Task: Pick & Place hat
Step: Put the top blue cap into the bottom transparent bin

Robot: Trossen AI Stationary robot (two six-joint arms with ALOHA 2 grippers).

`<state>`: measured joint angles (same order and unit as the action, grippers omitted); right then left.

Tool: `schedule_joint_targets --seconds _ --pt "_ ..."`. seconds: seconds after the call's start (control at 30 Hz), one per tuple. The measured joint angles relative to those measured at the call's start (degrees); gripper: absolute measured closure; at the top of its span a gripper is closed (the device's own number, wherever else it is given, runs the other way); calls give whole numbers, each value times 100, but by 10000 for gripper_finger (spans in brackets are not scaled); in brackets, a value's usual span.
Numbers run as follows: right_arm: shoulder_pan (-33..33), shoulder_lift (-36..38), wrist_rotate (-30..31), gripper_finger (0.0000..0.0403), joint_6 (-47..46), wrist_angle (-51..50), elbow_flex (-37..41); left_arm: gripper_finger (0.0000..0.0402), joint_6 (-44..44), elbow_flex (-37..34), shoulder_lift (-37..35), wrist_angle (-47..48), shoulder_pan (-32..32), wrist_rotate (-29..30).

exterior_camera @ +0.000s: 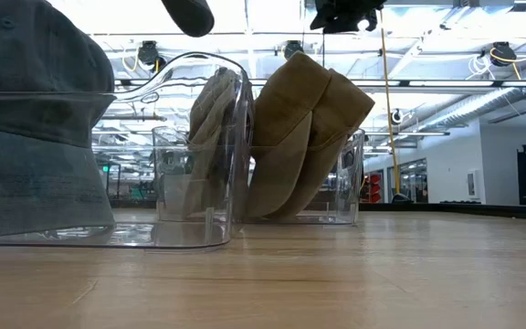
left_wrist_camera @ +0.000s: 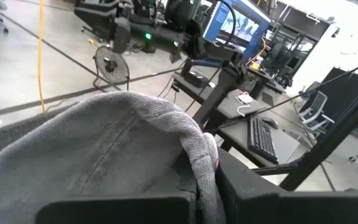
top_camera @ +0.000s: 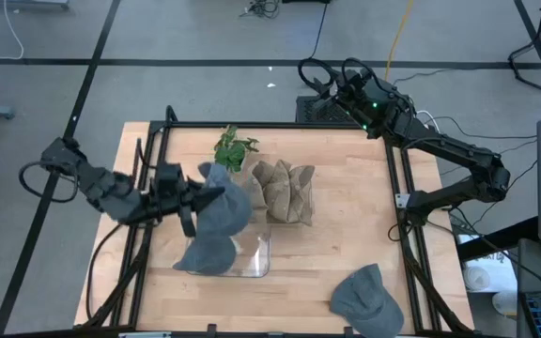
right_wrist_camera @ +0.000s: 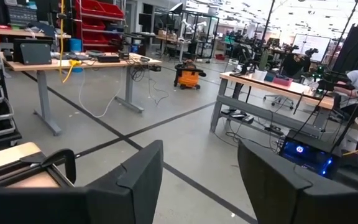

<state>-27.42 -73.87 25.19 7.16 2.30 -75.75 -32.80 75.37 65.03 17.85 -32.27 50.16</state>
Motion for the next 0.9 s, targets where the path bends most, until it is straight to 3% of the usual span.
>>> schedule_joint_targets --seconds 0.17,0.37,0.63,0.9 --pt "0 0 -2 206 0 -15 0 387 -437 0 272 22 -479 502" --pt "0 0 -2 206 -2 -30 0 387 -1308 0 581 255 -777 590" --pt "2 0 -2 206 -2 -45 0 387 -3072 0 829 1454 -989 516" --pt "2 0 -2 206 1 -43 0 387 -3444 0 892 1832 -952 40"
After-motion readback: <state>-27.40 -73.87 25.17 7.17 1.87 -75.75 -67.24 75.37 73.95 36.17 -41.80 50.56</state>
